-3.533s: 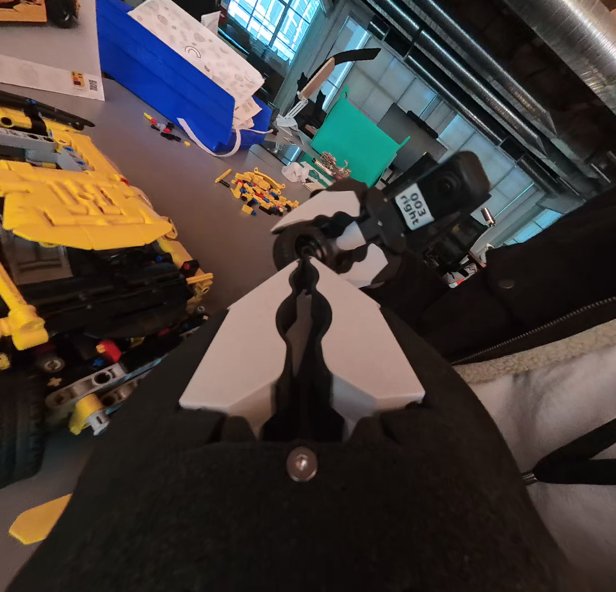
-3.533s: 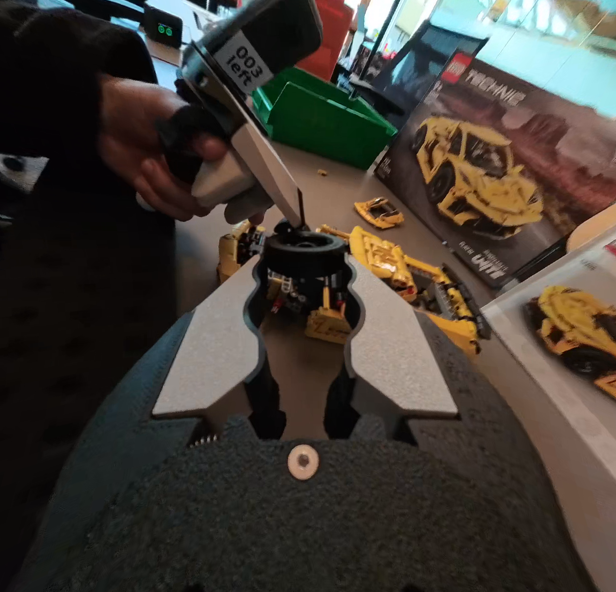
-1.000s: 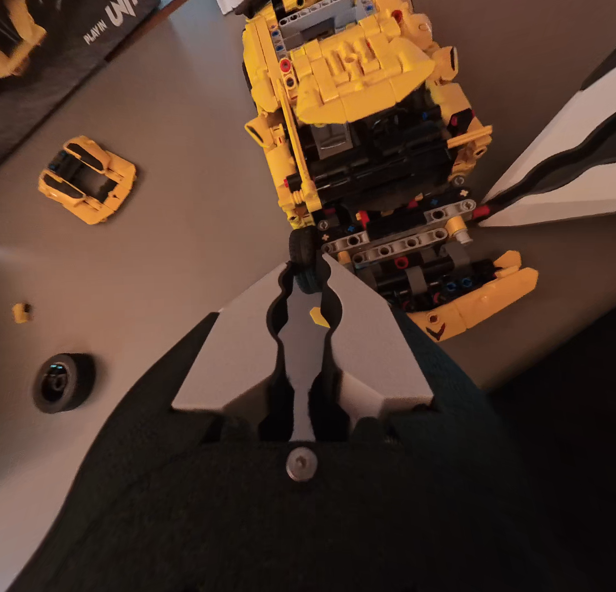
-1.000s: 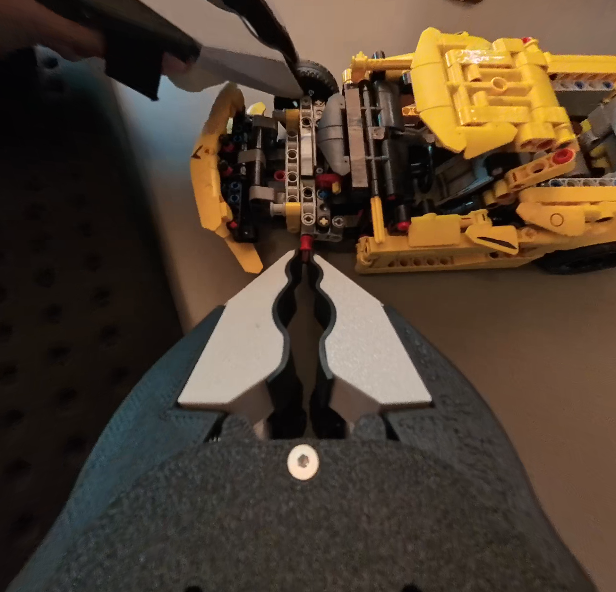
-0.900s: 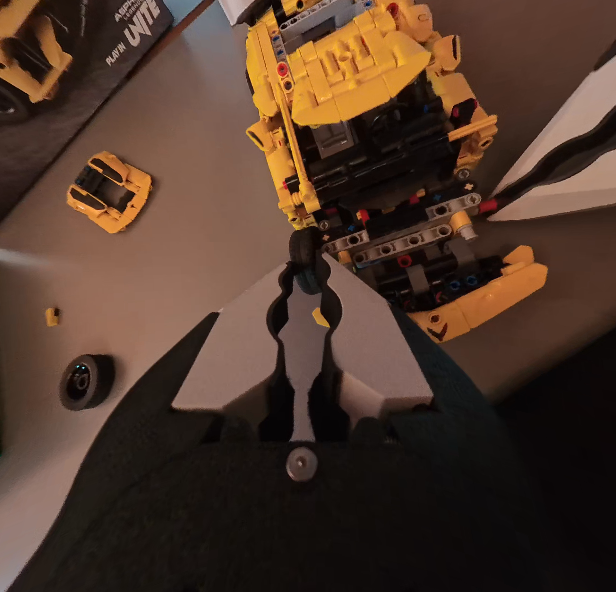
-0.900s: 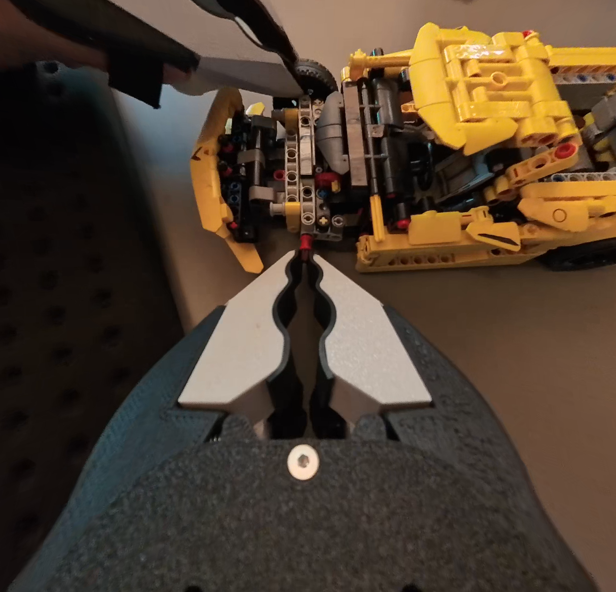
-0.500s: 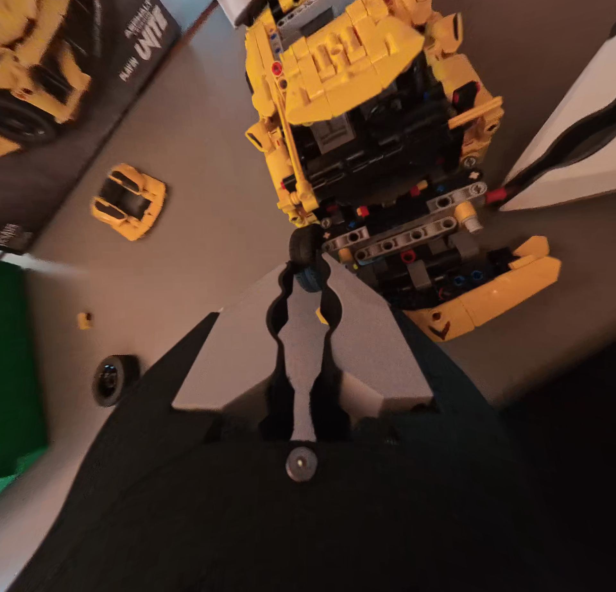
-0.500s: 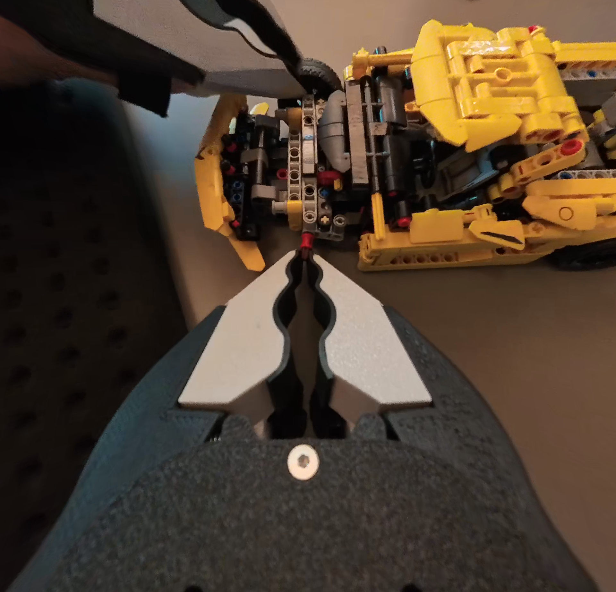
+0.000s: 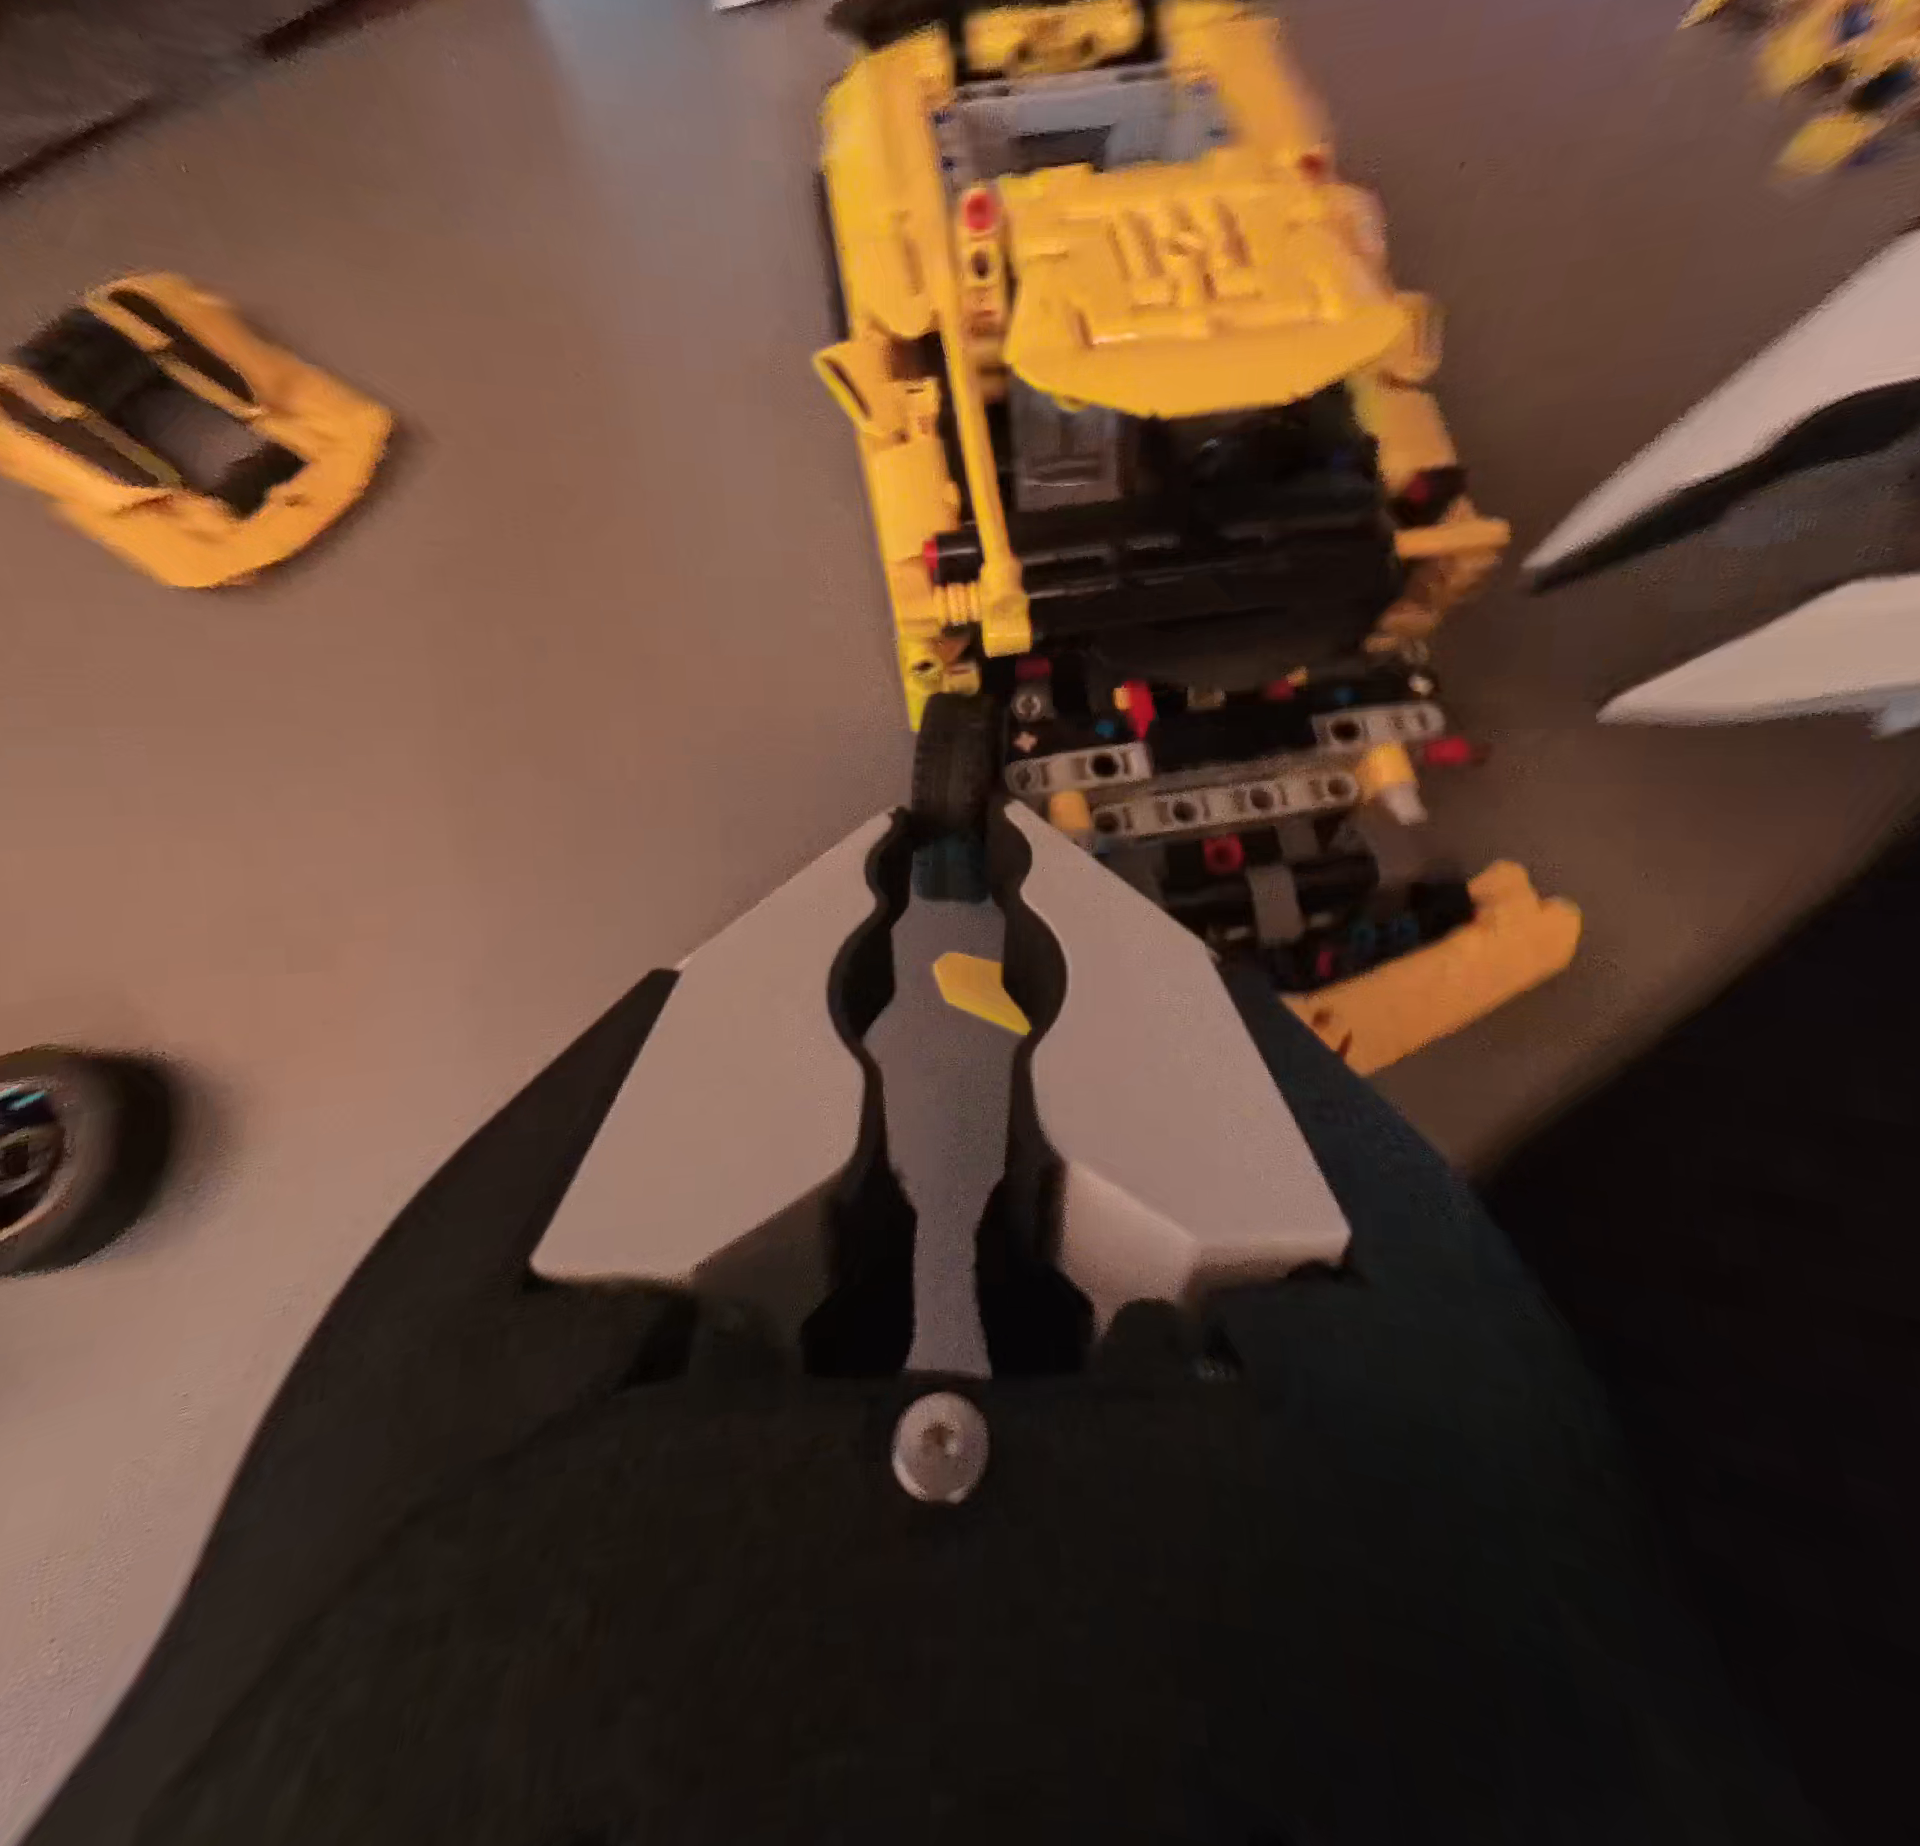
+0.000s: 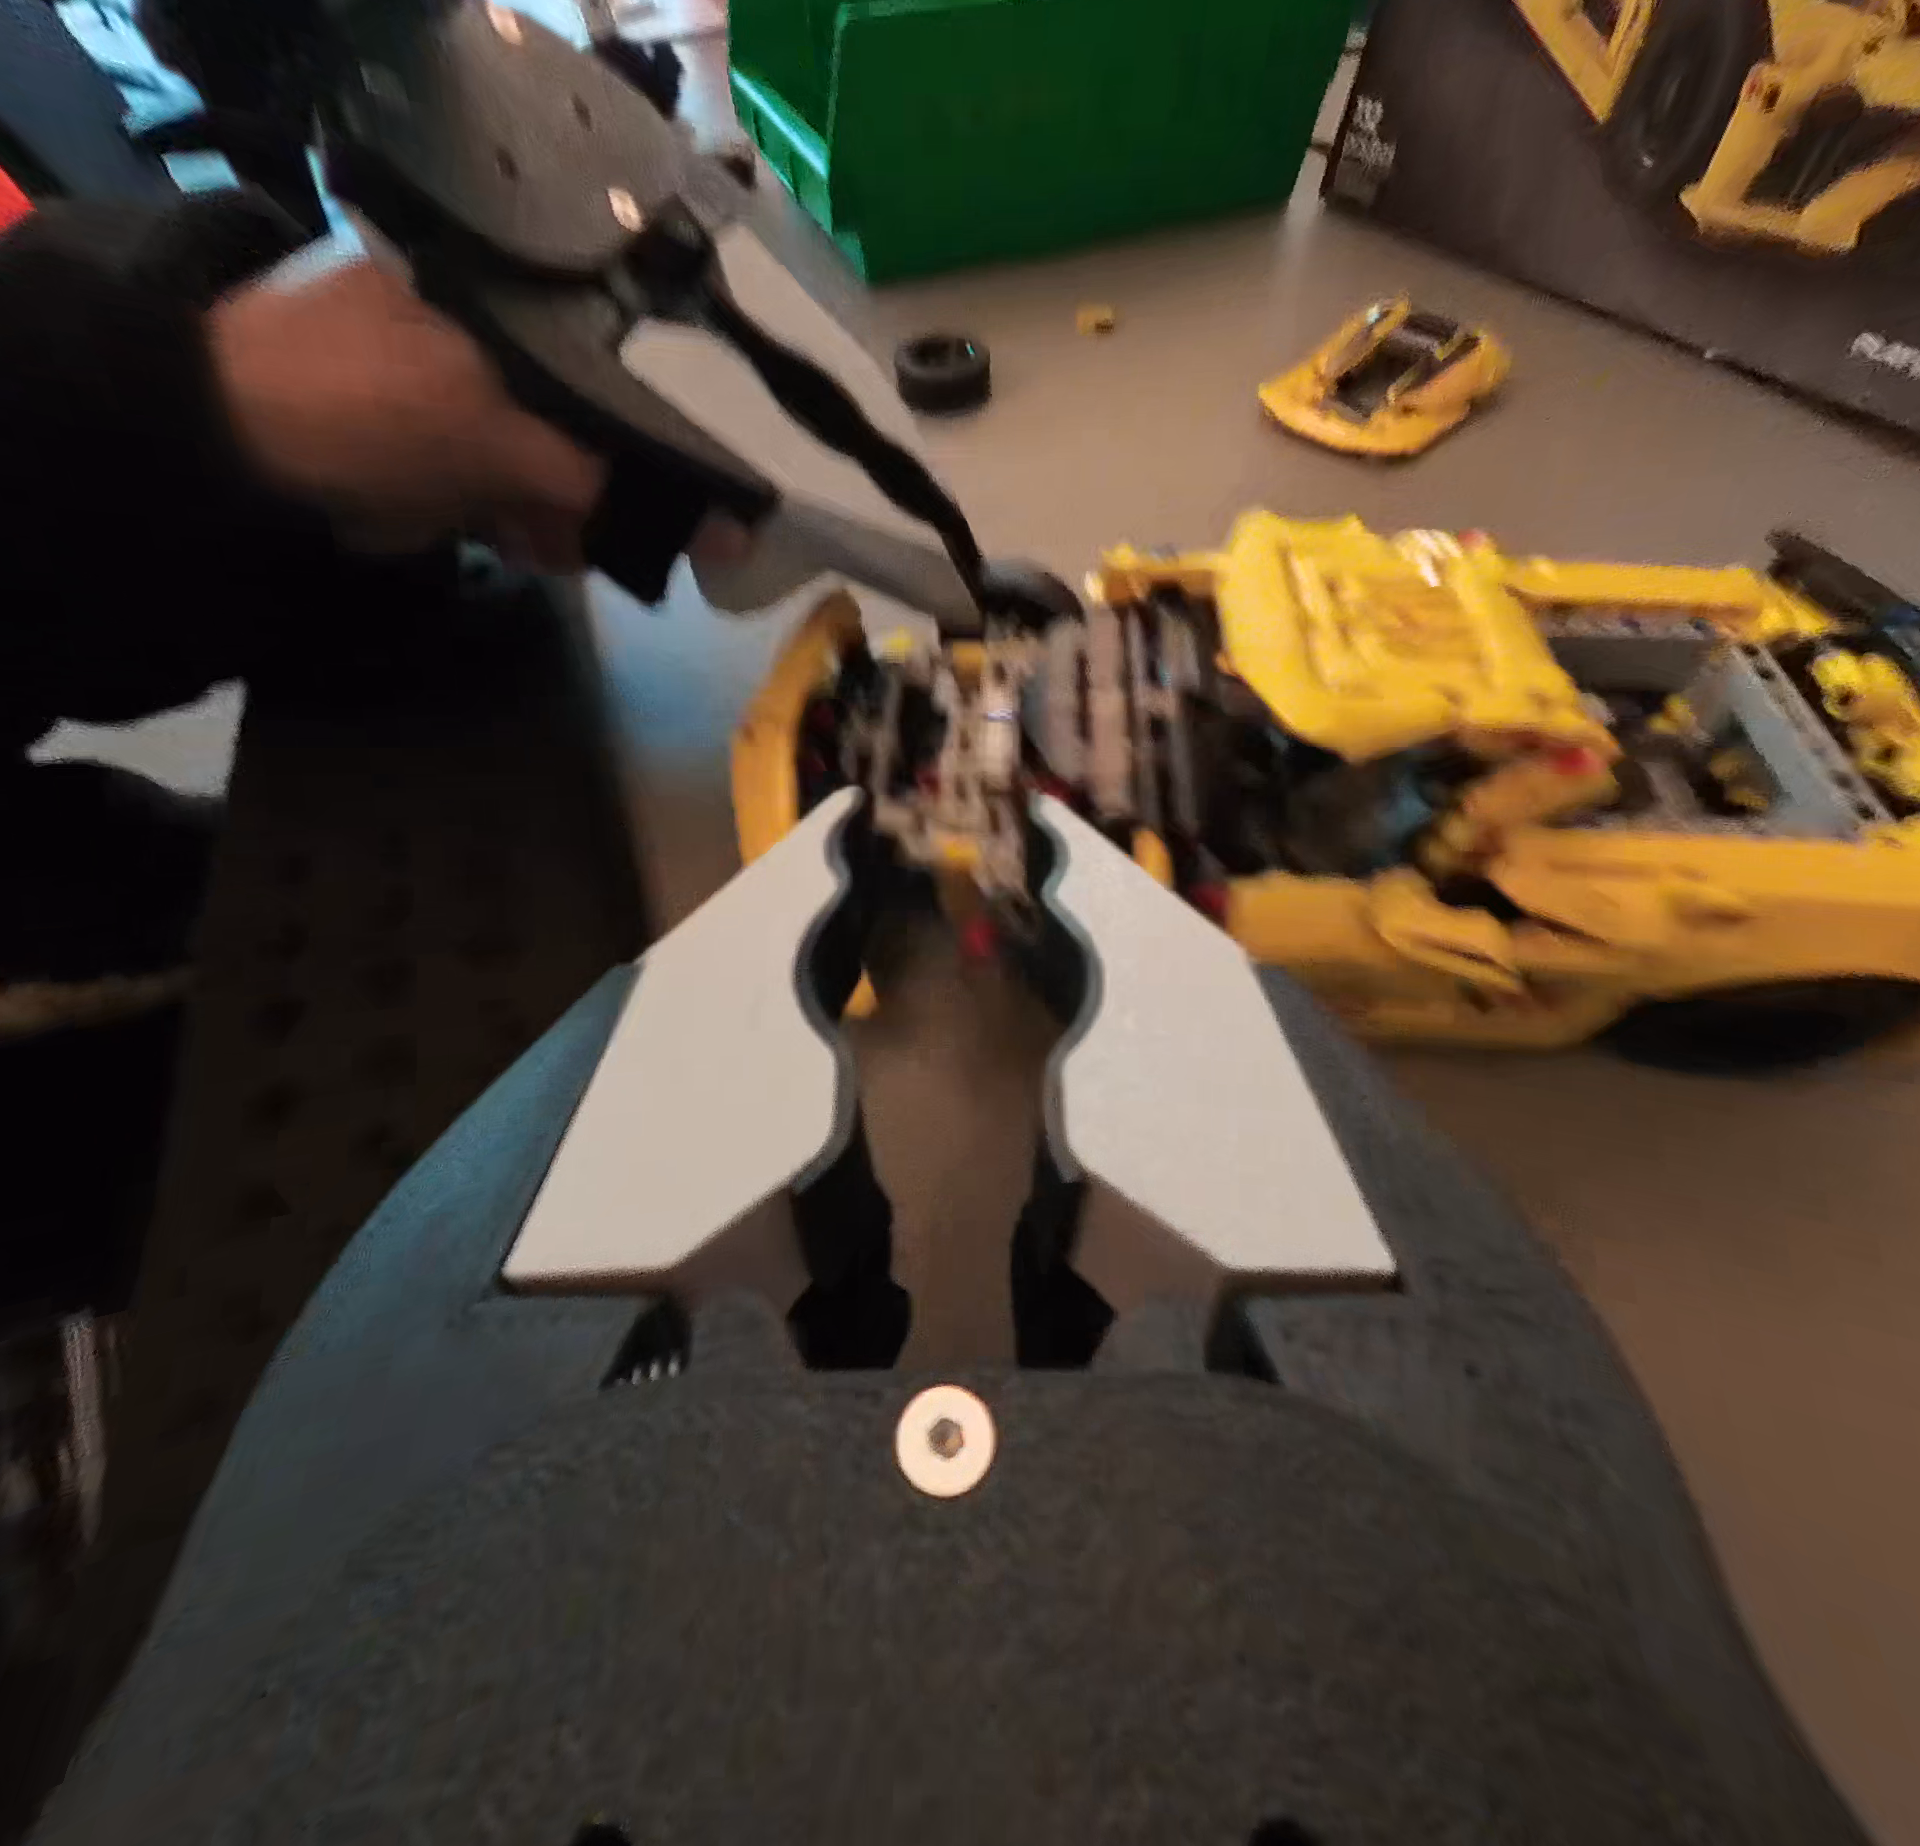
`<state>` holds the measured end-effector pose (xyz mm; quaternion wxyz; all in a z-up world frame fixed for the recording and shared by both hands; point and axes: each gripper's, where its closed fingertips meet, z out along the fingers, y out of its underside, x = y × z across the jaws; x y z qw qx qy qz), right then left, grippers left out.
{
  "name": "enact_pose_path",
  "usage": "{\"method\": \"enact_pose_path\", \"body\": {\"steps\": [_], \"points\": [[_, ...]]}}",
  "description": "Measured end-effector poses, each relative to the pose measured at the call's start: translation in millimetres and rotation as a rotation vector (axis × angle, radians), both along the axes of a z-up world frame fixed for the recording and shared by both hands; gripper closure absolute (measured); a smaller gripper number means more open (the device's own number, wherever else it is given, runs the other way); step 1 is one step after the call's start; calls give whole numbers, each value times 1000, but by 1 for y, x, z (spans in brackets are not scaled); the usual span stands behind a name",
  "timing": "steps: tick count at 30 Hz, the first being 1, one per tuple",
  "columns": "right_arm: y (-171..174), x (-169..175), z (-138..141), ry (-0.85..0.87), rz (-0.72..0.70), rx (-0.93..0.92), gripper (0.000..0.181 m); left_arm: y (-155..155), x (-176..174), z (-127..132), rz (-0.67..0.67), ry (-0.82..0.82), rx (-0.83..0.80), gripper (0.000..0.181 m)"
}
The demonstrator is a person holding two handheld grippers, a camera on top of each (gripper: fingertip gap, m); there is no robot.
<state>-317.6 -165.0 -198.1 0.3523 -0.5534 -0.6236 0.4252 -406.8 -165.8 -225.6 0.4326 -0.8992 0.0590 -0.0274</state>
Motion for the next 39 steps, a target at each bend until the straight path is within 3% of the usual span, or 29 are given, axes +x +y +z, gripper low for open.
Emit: {"method": "enact_pose_path", "body": {"steps": [4,7,12,15,18,24,27,33,36,39], "points": [[-10,-30,-4,-61,-30,52,128,0,15,-4,-55,13,-2,168],[-10,-42,-9,-176,-38,86,142,0,13,0,-50,-55,21,168],[-7,-57,-14,-297,-8,151,132,4,11,12,-117,-70,49,159],[-7,-63,-20,-339,13,207,128,6,16,0,-198,-13,-28,150],[3,-63,-22,-371,-14,315,131,7,20,-2,-235,-5,-43,162],[18,-59,-19,-367,-85,389,117,8,16,-2,-150,14,-23,167],[16,-63,-26,-379,-52,315,112,10,15,-1,-72,-23,2,168],[21,-64,-22,-471,-52,407,116,11,14,-1,-67,-61,12,168],[18,-63,-13,-444,-43,324,111,10,14,-1,-61,-38,14,168],[13,-64,-28,-495,-9,326,101,11,16,-1,-59,-36,20,168]]}}
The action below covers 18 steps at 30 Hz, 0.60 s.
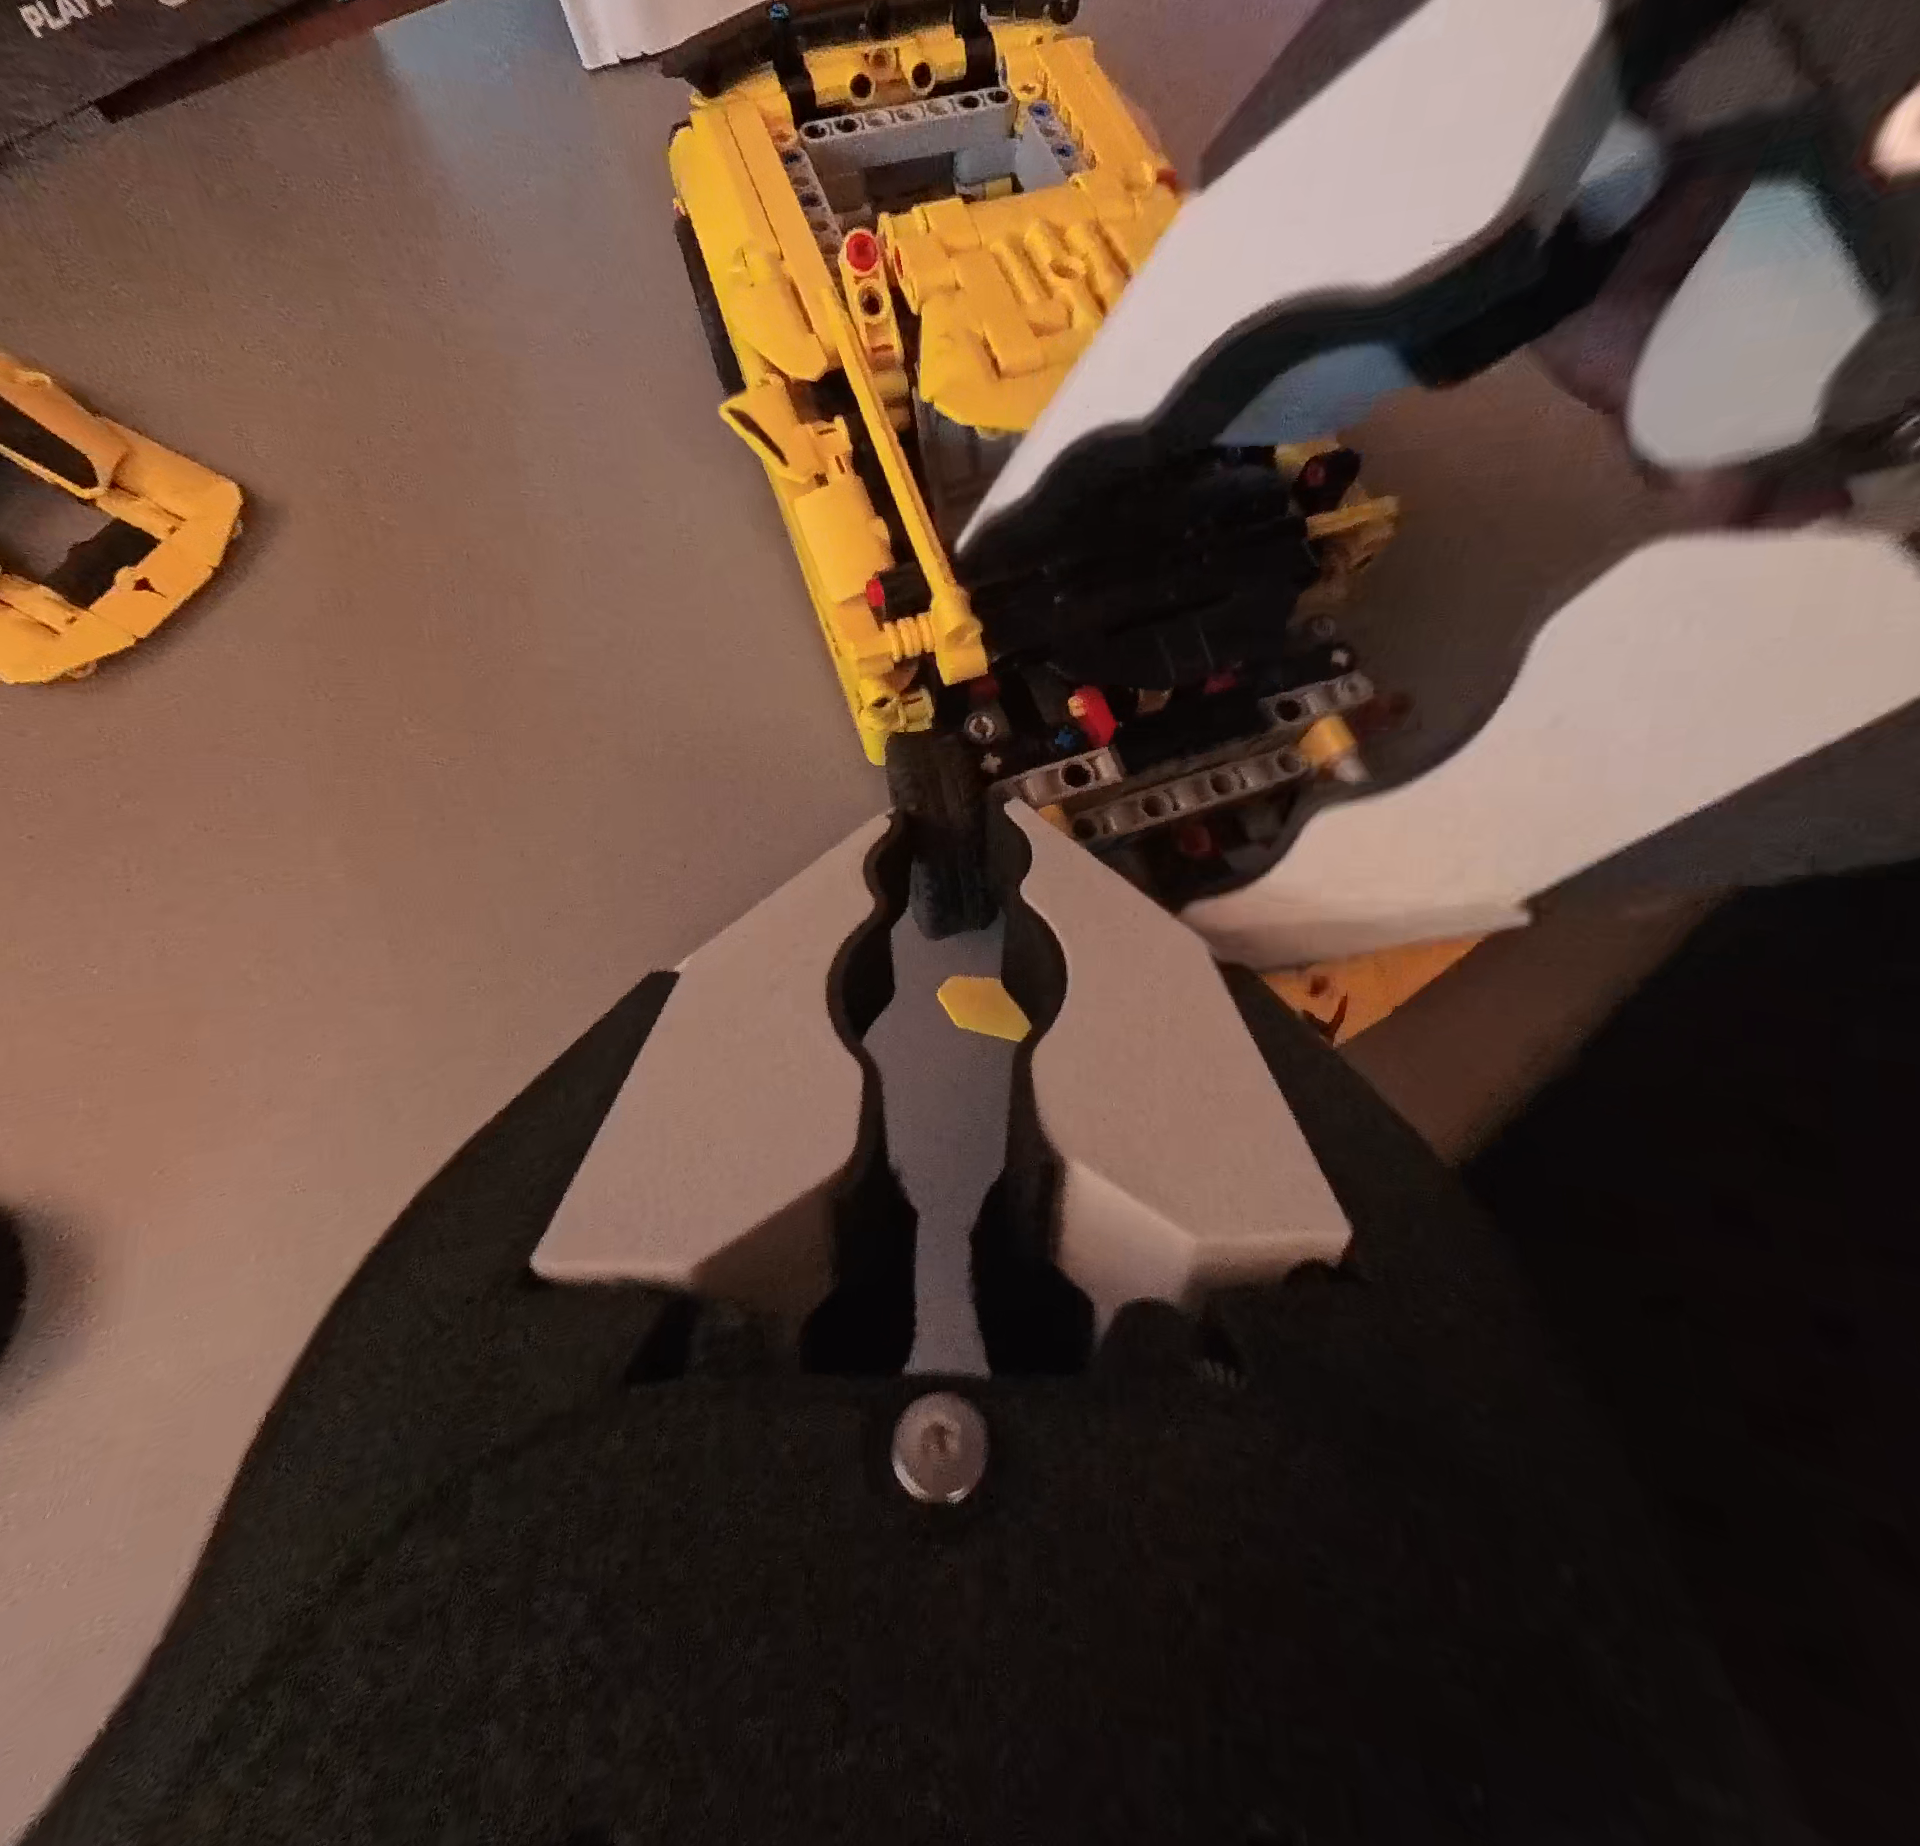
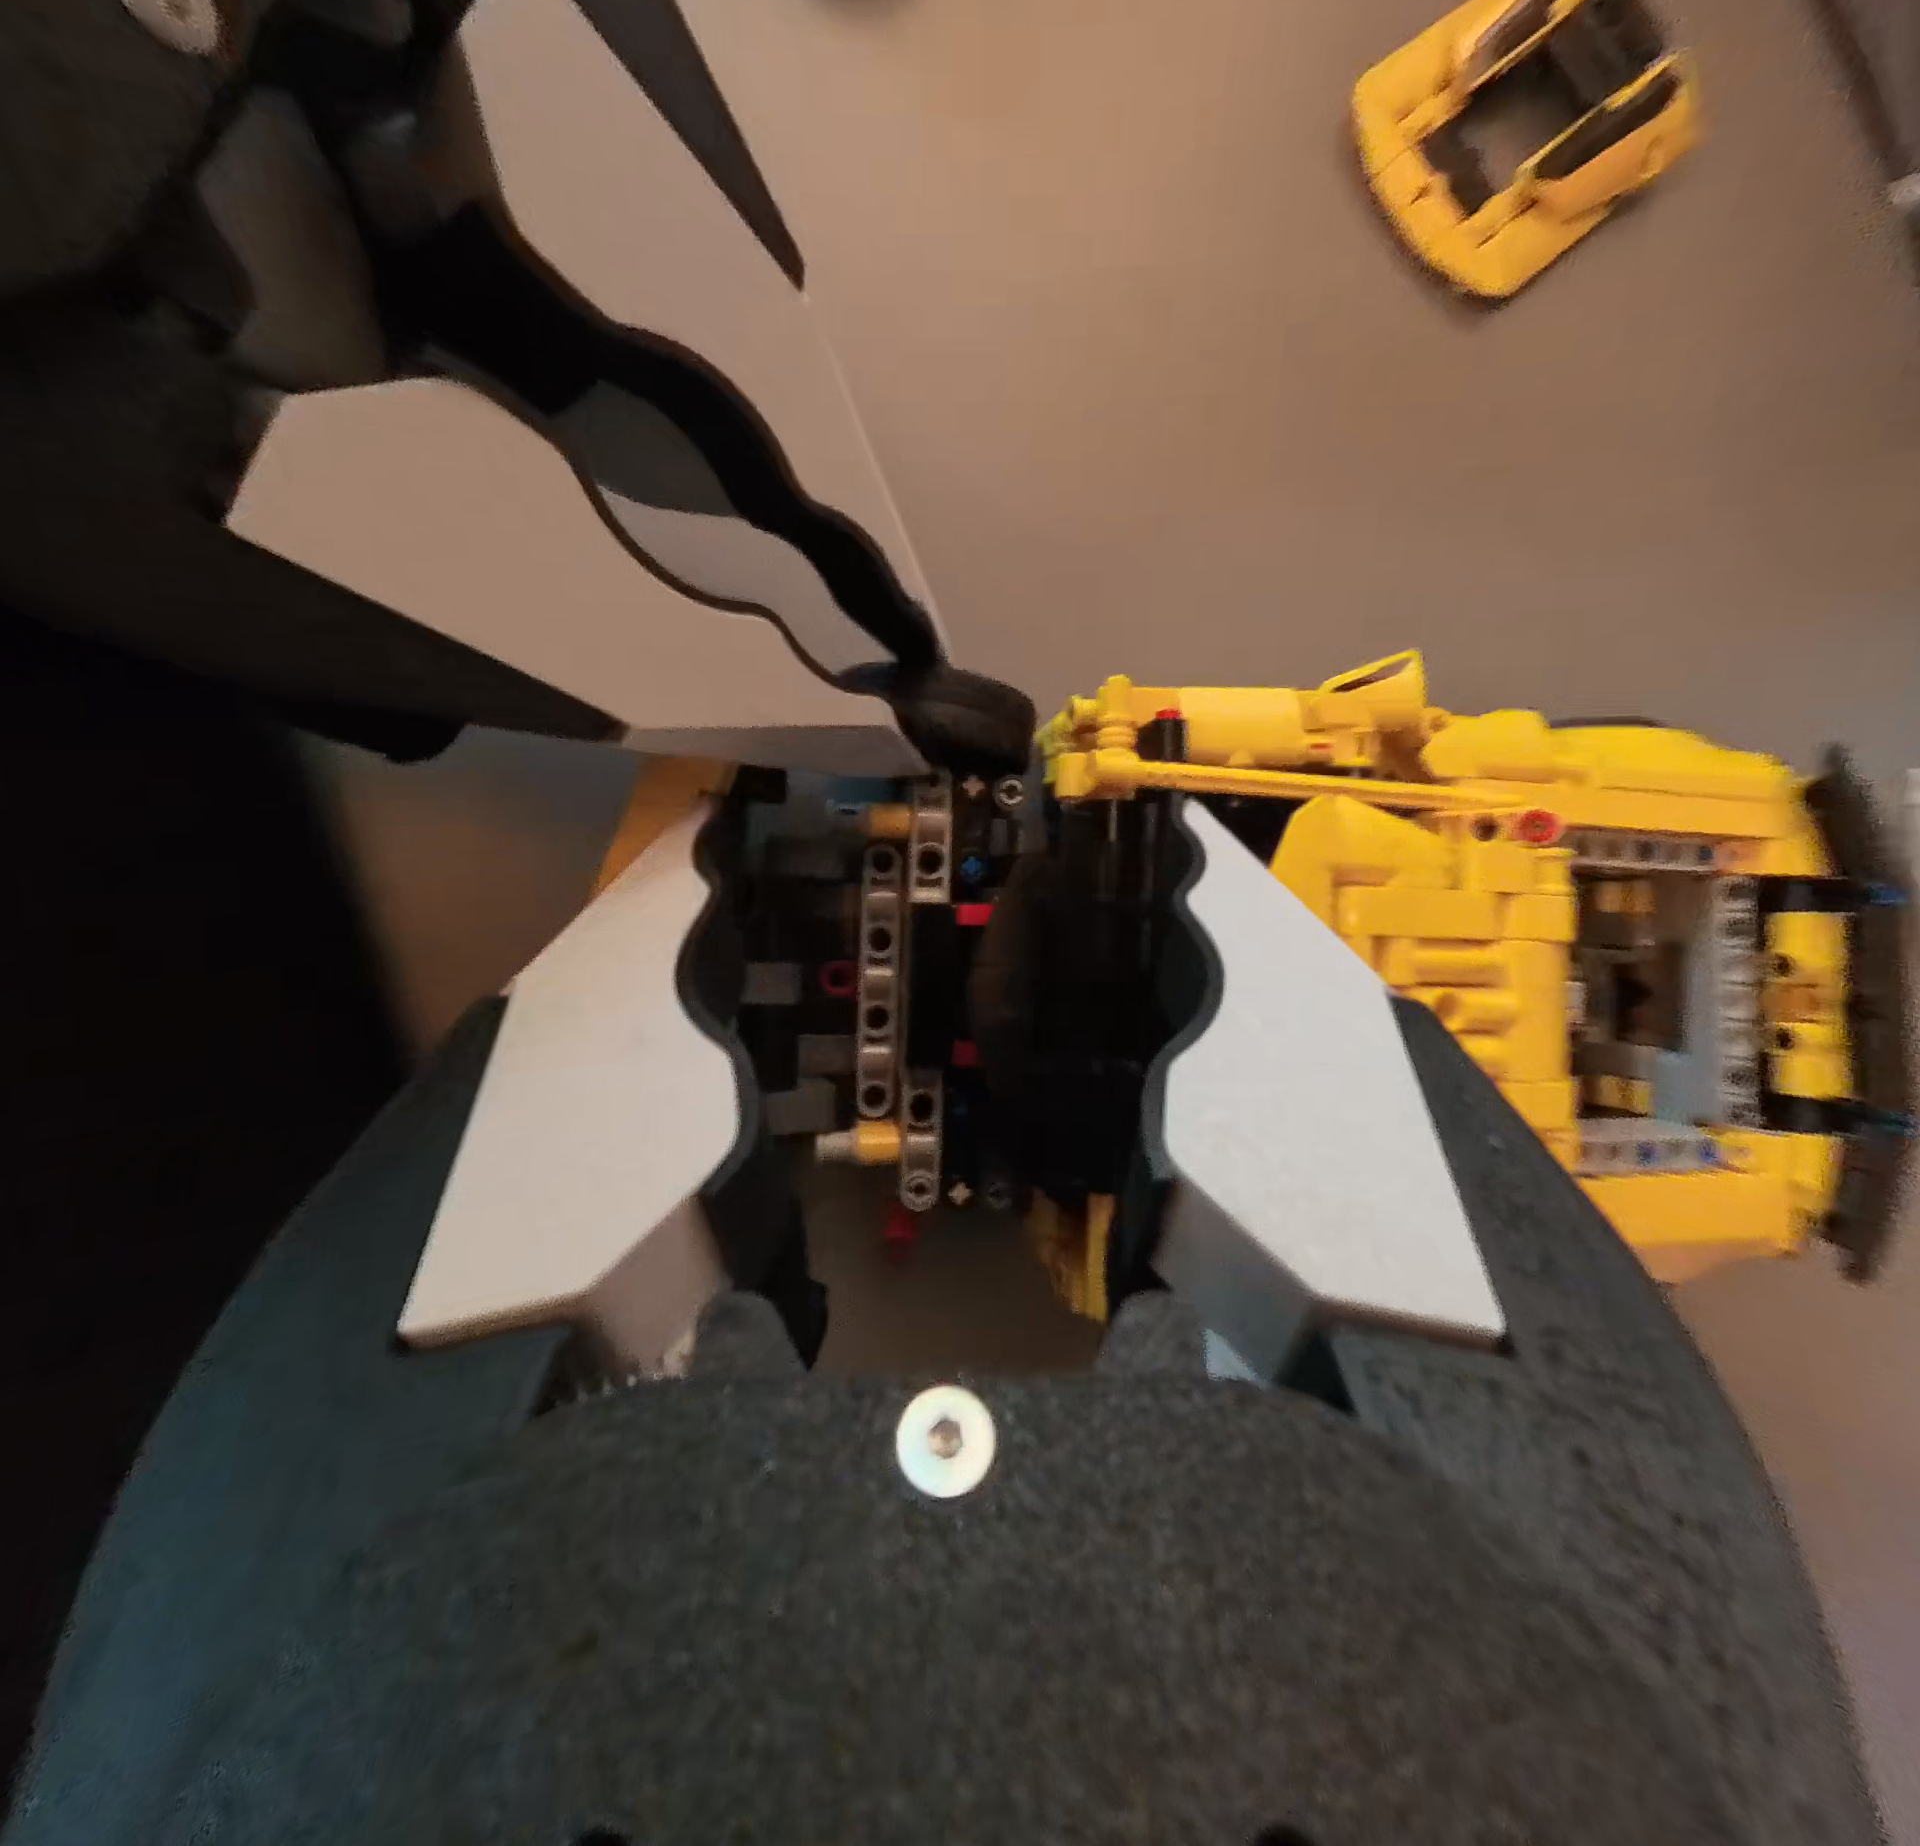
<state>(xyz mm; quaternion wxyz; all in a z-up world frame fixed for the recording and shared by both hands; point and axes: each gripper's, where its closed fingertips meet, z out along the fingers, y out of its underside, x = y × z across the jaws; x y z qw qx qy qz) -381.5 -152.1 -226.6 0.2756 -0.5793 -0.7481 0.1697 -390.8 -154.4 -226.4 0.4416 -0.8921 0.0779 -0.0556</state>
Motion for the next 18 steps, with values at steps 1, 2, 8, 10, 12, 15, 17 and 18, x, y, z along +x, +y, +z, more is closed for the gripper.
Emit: {"method": "enact_pose_path", "body": {"steps": [1,2,8,10,12,15,17,18], "points": [[2,-2,0,3,-1,65,100,1,0,0,3,-12,0,168],[2,-3,-1,-15,-11,80,99,0,0,0,3,-28,-2,168],[0,-2,-3,-55,-30,29,100,-2,-2,1,-13,-181,-14,168],[0,-2,-3,-62,-30,18,100,-2,-3,1,-29,-169,-14,168],[0,-1,-3,-59,-37,17,101,-2,-4,0,-26,-48,-1,168],[5,2,-2,-39,-49,20,109,-1,-5,0,1,254,36,168],[14,4,1,-16,-74,55,142,0,-7,0,18,278,49,168],[12,3,1,-2,-62,48,138,0,-8,1,22,227,47,168]]}}
